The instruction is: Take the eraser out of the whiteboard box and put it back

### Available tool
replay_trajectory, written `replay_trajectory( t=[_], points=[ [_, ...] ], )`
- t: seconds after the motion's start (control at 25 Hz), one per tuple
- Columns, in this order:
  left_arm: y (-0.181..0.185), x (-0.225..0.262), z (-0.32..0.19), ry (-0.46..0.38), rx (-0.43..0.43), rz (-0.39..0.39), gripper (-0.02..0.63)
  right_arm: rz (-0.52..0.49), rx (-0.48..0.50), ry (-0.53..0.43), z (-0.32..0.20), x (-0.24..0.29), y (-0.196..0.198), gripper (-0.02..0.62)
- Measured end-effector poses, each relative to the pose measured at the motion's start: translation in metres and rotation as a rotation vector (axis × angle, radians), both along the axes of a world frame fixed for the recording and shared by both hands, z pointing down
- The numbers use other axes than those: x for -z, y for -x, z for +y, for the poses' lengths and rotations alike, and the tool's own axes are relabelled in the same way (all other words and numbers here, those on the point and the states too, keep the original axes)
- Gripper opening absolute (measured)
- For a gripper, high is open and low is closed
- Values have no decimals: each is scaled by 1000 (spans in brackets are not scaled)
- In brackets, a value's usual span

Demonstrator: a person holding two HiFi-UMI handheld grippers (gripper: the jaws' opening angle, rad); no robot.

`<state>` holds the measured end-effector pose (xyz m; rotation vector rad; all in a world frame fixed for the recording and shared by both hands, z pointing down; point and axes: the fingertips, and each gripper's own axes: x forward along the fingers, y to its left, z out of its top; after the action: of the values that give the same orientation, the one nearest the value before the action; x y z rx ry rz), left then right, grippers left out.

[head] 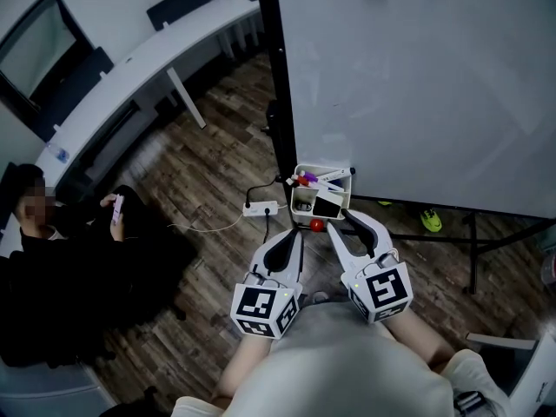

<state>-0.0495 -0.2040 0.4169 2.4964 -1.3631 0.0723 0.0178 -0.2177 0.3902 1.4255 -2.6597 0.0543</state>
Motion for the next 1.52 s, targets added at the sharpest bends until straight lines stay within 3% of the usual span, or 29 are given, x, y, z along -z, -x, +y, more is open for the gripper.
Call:
replay_trajectory(
  t=[0.28,0.52,0.92,1.52],
  points=[
    [-1,-3,-18,2,15,1,0,24,2,26,-21,-11,-3,226],
    [1,-3,-30,4,38,2,0,37,29,39,-36,-15,2,263],
    [0,-5,-40,8,61,6,0,52,55,53,-46,-24,5,262],
    [-2,-11,-43,23,72,5,0,60,61,33,-47,-26,4,188]
  ],
)
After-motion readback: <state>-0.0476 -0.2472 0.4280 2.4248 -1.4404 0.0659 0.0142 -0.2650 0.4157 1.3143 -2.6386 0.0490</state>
